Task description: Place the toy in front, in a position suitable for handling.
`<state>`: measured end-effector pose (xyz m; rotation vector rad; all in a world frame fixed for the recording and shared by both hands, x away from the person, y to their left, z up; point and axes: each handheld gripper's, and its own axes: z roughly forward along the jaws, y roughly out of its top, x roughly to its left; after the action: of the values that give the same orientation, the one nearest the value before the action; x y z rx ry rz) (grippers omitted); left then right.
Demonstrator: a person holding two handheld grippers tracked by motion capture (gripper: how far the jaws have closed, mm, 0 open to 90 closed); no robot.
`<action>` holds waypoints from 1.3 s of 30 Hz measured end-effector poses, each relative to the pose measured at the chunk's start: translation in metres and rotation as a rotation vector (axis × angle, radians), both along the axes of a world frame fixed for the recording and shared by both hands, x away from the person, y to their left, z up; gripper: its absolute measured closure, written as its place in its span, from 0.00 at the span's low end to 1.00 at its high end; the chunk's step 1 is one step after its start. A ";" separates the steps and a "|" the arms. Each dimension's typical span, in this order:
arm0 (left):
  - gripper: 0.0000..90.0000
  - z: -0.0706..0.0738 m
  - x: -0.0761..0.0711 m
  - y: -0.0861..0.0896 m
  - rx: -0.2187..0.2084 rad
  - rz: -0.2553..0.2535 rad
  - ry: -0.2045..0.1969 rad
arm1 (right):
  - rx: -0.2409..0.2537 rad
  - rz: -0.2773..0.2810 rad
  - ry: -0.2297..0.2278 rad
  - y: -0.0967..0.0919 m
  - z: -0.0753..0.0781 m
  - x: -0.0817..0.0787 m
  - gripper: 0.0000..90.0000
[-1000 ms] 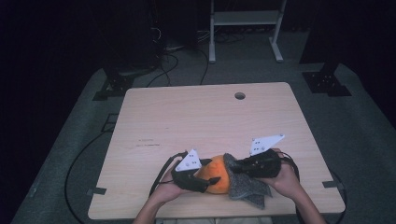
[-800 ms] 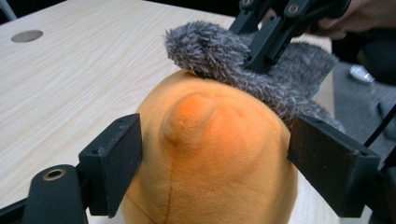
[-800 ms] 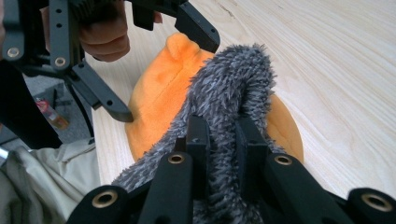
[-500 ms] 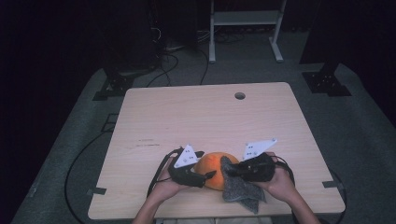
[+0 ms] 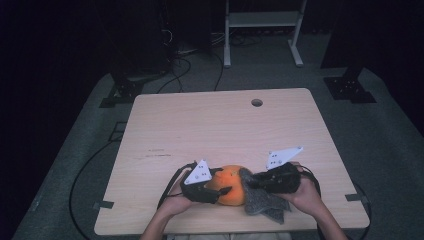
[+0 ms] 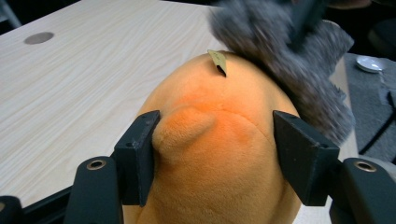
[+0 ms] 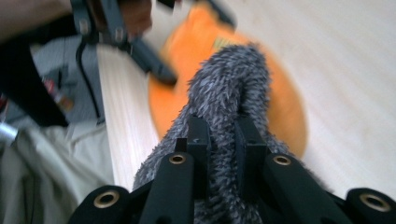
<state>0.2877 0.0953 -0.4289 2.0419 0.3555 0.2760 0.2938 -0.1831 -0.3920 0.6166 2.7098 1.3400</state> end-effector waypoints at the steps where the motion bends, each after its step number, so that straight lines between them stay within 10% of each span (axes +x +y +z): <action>1: 0.39 0.000 -0.001 0.000 0.002 -0.009 -0.003 | 0.010 -0.011 -0.011 0.000 0.002 0.000 0.87; 11: 0.40 -0.006 0.006 0.017 -0.023 -0.024 0.054 | -0.056 -0.060 0.072 -0.017 -0.023 0.014 0.87; 16: 0.40 -0.006 0.008 0.022 -0.025 -0.042 0.062 | 0.057 -0.030 0.063 -0.012 -0.009 0.013 0.87; 25: 0.39 -0.009 0.011 0.032 -0.036 -0.057 0.100 | -0.045 -0.053 0.146 -0.020 -0.035 0.020 0.87; 31: 0.39 -0.010 0.013 0.034 -0.040 -0.064 0.106 | 0.071 -0.037 0.136 -0.018 -0.020 0.023 0.87; 39: 0.38 -0.012 0.015 0.038 -0.055 -0.065 0.117 | -0.061 -0.060 0.166 -0.019 -0.038 0.025 0.87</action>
<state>0.3022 0.1329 -0.4406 2.0161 0.3640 0.1059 0.3188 -0.2019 -0.4304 0.8317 2.8228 1.2392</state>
